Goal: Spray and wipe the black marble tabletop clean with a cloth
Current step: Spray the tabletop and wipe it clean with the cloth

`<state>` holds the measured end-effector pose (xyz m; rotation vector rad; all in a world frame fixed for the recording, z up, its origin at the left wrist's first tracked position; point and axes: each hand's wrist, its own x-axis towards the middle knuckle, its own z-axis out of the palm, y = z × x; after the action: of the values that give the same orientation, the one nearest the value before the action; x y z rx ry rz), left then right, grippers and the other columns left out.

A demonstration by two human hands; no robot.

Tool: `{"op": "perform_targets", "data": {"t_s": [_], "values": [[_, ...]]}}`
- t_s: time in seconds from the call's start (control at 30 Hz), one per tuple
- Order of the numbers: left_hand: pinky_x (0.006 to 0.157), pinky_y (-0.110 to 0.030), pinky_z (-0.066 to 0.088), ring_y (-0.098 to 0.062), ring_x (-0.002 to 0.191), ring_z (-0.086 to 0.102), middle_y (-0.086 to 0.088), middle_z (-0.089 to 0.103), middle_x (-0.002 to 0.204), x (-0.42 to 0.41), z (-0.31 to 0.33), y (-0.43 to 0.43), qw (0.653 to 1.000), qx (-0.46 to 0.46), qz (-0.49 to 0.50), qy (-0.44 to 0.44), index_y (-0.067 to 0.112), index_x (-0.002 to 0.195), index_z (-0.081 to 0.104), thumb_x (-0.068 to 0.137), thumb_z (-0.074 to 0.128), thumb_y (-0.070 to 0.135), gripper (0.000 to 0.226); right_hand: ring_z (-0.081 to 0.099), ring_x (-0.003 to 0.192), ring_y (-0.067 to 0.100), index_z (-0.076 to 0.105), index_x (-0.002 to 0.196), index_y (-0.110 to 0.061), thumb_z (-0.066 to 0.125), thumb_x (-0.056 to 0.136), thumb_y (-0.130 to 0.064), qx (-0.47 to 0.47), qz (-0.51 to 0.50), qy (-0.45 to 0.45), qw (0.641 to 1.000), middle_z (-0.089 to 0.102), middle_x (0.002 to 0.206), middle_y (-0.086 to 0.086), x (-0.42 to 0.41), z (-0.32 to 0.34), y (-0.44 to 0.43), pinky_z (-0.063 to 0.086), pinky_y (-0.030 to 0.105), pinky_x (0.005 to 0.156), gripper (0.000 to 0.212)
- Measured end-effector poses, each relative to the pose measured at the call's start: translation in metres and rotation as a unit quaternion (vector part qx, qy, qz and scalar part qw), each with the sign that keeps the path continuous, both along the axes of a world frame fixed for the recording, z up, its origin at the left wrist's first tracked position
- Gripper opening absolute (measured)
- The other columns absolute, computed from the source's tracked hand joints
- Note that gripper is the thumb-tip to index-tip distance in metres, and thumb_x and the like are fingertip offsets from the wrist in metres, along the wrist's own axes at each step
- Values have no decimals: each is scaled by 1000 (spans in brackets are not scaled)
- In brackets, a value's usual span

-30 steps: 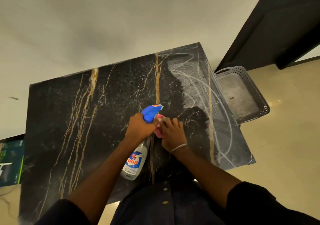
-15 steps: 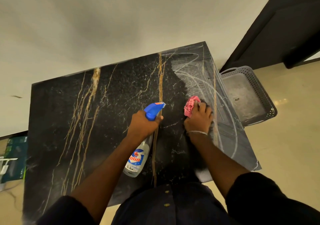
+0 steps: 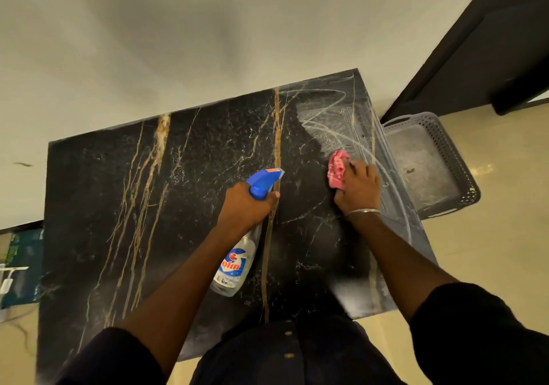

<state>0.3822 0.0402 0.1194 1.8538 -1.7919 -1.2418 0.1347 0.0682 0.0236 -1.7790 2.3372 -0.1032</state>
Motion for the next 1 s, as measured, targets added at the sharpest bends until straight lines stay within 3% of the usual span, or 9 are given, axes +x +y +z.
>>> {"op": "perform_targets", "data": {"t_s": [0.1, 0.17, 0.27, 0.4, 0.47, 0.63, 0.8, 0.93, 1.0], "values": [[57, -14, 43, -7, 57, 52, -1, 56, 66, -4, -1, -5, 1000, 6, 4, 10, 12, 84, 57, 84, 68, 27, 18, 37, 119, 40, 38, 142, -9, 61, 74, -19, 24, -89, -11, 996, 41, 132, 15, 21, 2, -8, 35, 51, 98, 72], [56, -14, 42, -7, 57, 52, 0, 56, 66, -5, -2, -7, 1000, 13, 9, 7, 12, 85, 58, 85, 68, 28, 18, 42, 111, 39, 45, 135, -8, 62, 71, -16, 4, -95, -22, 995, 45, 125, 15, 49, -2, -15, 40, 50, 91, 68], [56, -15, 43, -6, 58, 53, 0, 58, 67, -3, -2, -9, 1000, 12, 26, 4, 13, 88, 59, 84, 69, 27, 18, 45, 95, 29, 54, 118, -12, 64, 67, -15, -31, 27, -41, 998, 49, 111, 8, 97, -8, -27, 41, 39, 76, 52], [62, -16, 46, -7, 63, 55, -3, 61, 73, 2, -5, -13, 999, 10, 32, 12, 15, 93, 59, 84, 69, 29, 19, 44, 103, 27, 60, 115, -18, 64, 75, -27, 9, 247, -48, 968, 53, 117, 5, 125, -5, -43, 43, 40, 83, 42], [62, -16, 47, -10, 65, 57, -6, 63, 76, 5, -6, -16, 999, 16, 33, 13, 14, 93, 59, 85, 68, 28, 19, 47, 98, 28, 59, 112, -17, 69, 69, -25, -14, 273, -41, 961, 54, 114, 6, 103, -5, -50, 43, 41, 77, 45], [65, -19, 48, -15, 69, 60, -11, 65, 81, 6, -7, -26, 999, 25, 22, 11, 11, 93, 59, 86, 67, 28, 20, 42, 113, 38, 49, 130, -10, 58, 71, -19, -26, 13, -12, 1000, 47, 125, 14, 6, -7, -56, 42, 50, 93, 61], [63, -17, 45, -9, 65, 56, -2, 60, 73, 2, -5, -37, 999, 25, 20, 23, 14, 90, 57, 86, 67, 27, 17, 39, 119, 41, 40, 139, -10, 59, 74, -19, -4, -139, -14, 990, 42, 132, 17, 35, -6, -73, 36, 51, 97, 68], [56, -10, 43, -6, 62, 54, 0, 59, 71, -1, -6, -45, 999, 15, 35, 16, 14, 94, 59, 85, 68, 28, 19, 43, 102, 29, 51, 124, -16, 63, 74, -28, -26, 49, -38, 998, 48, 119, 7, 102, -10, -85, 39, 39, 81, 52], [59, -13, 43, -6, 63, 54, 3, 58, 72, -2, -7, -50, 999, 11, 44, 19, 15, 99, 58, 85, 68, 30, 23, 42, 107, 26, 56, 122, -19, 61, 78, -31, -11, 178, -42, 983, 50, 122, 4, 124, -10, -92, 40, 38, 86, 46]]}}
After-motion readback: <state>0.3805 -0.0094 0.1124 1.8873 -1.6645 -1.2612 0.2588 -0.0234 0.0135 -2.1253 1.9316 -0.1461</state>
